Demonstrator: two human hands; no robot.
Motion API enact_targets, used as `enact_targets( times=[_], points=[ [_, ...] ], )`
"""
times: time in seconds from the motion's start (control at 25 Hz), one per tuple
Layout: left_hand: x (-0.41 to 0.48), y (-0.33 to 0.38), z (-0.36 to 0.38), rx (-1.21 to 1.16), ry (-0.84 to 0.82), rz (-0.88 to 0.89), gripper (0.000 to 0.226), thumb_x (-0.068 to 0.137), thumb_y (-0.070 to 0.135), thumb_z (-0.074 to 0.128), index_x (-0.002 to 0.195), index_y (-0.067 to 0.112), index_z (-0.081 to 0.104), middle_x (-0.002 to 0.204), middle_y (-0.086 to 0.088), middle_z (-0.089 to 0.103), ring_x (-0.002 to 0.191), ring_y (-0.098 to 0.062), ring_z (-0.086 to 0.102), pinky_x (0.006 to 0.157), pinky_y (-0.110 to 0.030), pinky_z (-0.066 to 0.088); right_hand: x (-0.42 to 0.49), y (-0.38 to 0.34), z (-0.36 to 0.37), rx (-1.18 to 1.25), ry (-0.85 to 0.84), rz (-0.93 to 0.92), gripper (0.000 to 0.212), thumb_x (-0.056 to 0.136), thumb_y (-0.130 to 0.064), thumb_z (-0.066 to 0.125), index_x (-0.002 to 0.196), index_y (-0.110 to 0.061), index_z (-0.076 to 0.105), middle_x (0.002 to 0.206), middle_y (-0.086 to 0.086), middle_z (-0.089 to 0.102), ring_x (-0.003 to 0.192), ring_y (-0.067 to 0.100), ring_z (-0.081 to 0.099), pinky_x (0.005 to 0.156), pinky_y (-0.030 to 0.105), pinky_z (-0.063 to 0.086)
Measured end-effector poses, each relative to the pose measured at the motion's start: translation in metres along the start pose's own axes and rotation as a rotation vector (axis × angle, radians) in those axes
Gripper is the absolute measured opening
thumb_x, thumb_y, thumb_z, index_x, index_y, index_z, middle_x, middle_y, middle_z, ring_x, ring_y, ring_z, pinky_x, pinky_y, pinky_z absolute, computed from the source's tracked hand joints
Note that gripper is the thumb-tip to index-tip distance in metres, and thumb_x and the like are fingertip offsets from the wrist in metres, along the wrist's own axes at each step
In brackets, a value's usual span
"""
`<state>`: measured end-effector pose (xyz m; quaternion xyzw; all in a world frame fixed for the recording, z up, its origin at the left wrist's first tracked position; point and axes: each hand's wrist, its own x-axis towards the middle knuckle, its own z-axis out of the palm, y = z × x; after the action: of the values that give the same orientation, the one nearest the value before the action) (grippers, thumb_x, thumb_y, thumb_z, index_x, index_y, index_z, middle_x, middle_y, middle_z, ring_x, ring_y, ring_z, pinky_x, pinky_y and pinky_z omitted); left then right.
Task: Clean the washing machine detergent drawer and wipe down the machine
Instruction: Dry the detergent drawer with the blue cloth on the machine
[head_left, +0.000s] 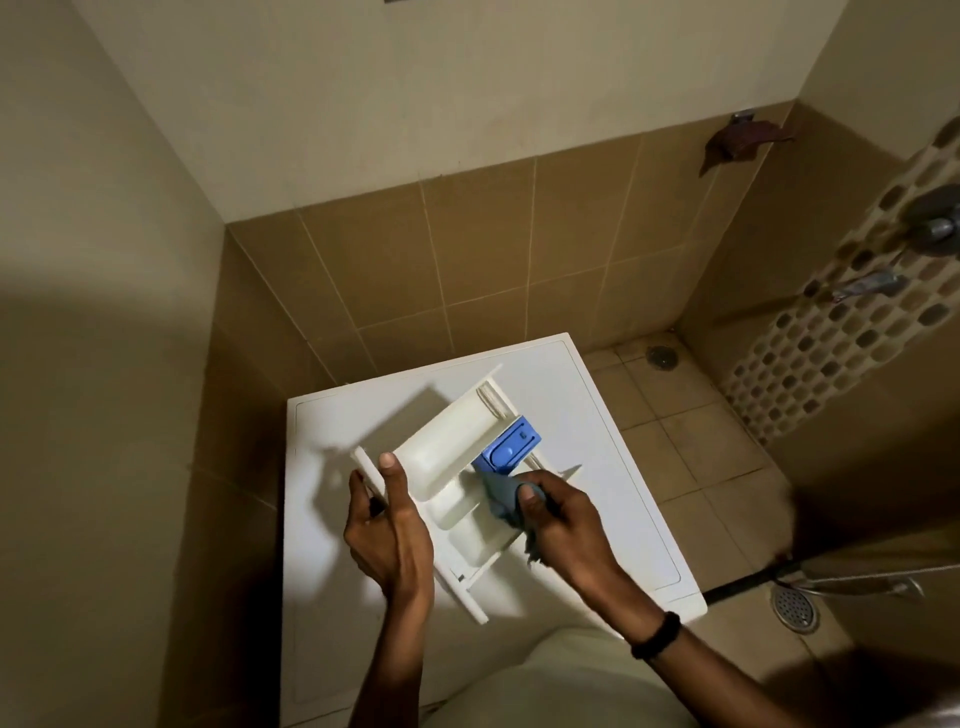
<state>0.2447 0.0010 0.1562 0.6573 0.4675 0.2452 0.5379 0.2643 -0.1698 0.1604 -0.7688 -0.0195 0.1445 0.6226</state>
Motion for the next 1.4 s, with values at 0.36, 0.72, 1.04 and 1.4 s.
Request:
enact_targets(
  times=[0.36, 0.72, 1.04, 1.4],
  points=[
    [-0.002, 0.013, -0.002, -0.214, -0.044, -0.366, 0.092, 0.071, 0.092, 0.053, 0.129, 0.021, 0.044, 0.107, -0.004, 0.066, 0.104, -0.034, 0.065, 0.094, -0.058, 0.057, -0.024, -0.003, 0.007, -0.423, -0.217, -0.362, 0.05, 0.083, -0.065, 0.066, 0.112, -0.025, 0.067, 0.098, -0.012, 0.063, 0.09, 0.005, 0.057, 0.075, 0.023, 0.049],
    [0.004, 0.023, -0.066, 0.74, -0.184, 0.282, 0.1, 0.075, 0.1, 0.01, 0.109, 0.023, 0.064, 0.095, 0.001, 0.068, 0.086, -0.022, 0.064, 0.075, -0.032, 0.046, 0.024, -0.032, -0.053, -0.107, -0.394, -0.161, 0.02, 0.09, -0.029, 0.075, 0.095, -0.01, 0.076, 0.084, 0.018, 0.066, 0.068, 0.017, 0.059, 0.06, 0.04, 0.049],
    [-0.007, 0.011, -0.055, 0.003, -0.628, 0.159, 0.067, 0.058, 0.093, 0.068, 0.106, 0.047, 0.062, 0.115, -0.001, 0.069, 0.105, -0.019, 0.071, 0.084, -0.038, 0.061, 0.058, -0.057, -0.102, -0.016, -0.594, -0.201, 0.014, 0.092, -0.011, 0.07, 0.099, -0.001, 0.076, 0.085, 0.016, 0.071, 0.077, 0.024, 0.065, 0.068, 0.035, 0.051],
    [-0.03, 0.043, -0.052, -0.131, -0.496, 0.214, 0.036, 0.087, 0.047, 0.079, 0.119, 0.034, 0.072, 0.111, 0.015, 0.077, 0.108, -0.005, 0.072, 0.082, -0.018, 0.057, 0.054, -0.063, -0.081, 0.083, 0.231, -0.271, 0.007, 0.096, -0.024, 0.064, 0.099, -0.025, 0.07, 0.068, 0.01, 0.062, 0.05, 0.021, 0.052, 0.04, 0.033, 0.044]
  ],
)
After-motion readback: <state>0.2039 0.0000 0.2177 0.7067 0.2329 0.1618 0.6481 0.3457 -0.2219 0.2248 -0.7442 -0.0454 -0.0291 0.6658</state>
